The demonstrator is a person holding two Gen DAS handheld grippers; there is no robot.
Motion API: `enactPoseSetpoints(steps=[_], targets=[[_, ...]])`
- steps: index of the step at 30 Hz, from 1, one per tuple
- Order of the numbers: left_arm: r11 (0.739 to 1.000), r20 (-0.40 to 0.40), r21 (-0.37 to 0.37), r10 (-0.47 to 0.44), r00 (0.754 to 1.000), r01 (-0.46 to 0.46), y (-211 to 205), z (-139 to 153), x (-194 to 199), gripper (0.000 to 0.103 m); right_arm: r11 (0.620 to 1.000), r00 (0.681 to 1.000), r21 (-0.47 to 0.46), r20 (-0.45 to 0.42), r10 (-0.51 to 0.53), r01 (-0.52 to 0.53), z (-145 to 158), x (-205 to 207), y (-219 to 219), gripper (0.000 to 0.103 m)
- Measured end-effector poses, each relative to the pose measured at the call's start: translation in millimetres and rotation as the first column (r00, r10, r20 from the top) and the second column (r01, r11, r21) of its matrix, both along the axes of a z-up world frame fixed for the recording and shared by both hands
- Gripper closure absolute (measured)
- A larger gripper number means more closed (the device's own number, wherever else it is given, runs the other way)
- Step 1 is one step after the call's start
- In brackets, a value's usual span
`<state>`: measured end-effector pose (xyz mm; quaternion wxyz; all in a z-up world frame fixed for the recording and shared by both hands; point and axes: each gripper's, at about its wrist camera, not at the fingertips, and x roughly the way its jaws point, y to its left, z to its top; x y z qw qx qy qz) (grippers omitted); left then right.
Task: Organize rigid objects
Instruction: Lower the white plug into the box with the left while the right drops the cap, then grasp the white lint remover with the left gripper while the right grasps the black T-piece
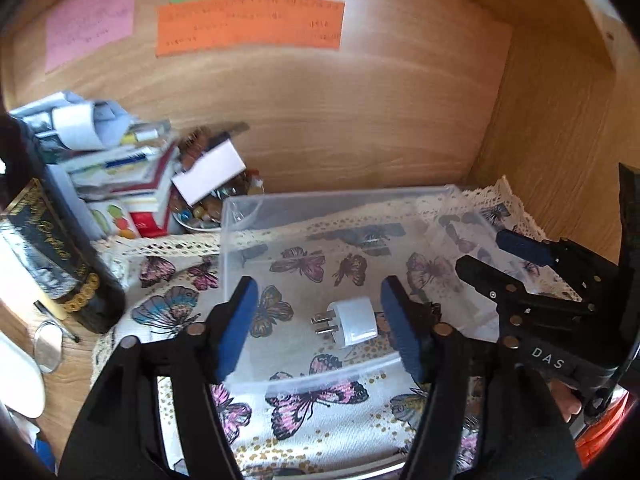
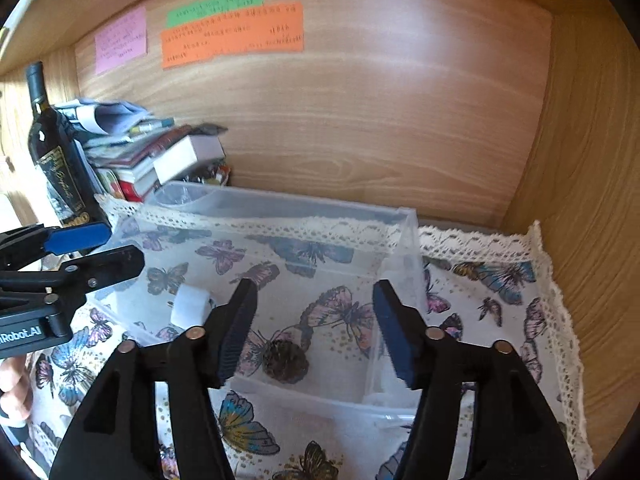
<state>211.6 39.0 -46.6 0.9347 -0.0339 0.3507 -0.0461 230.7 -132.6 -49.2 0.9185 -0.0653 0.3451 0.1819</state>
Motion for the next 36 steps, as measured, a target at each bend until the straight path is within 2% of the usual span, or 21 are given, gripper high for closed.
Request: enactPoseSetpoints(steps=[2, 6, 10, 14, 18, 27, 33, 36], targets=[[1.000, 0.025, 0.001, 0.005, 1.000, -0.005, 1, 7, -11, 0.029, 1.000, 1.000, 0.009, 0.027, -0.003, 0.003, 8, -9, -3, 0.034], [1.000, 0.071, 0.015, 0.027, 0.997, -0.028, 2, 17, -37, 0.012, 1.000, 0.998, 0.022, 0.066, -0.009, 0.008, 21, -27, -11, 0.029], [0.999, 0.084, 0.018, 0.039, 0.996, -0.040, 1, 19, -62, 0.007, 0.999, 0.996, 0.038, 0.089, -0.014, 0.011, 27, -45, -19, 0.022], [0.998, 0.083, 0.013, 0.054, 0.995, -0.055, -1, 13, -82, 0.004, 0.999, 0.994, 0.036, 0.106, -0.021, 0.018, 29, -64, -29, 0.022], [0.999, 0.070, 0.011, 0.047, 0.996, -0.048, -9, 4, -102, 0.004, 0.999, 0.996, 0.050, 0.086, -0.021, 0.017, 22, -78, -39, 0.021], [0.998, -0.021, -0.006, -0.059, 0.998, 0.059, -46, -32, -135, 0.004, 0.997, 0.997, 0.020, 0.008, -0.071, 0.071, -6, -101, -57, 0.021], [0.994, -0.094, 0.007, -0.108, 0.990, 0.110, -66, -60, -144, 0.004, 0.996, 0.995, 0.003, -0.047, -0.084, 0.084, -23, -108, -66, 0.021], [0.990, -0.075, 0.072, -0.117, 0.990, 0.122, -77, -66, -149, 0.003, 0.996, 0.993, 0.001, -0.077, -0.089, 0.089, -31, -110, -71, 0.021]])
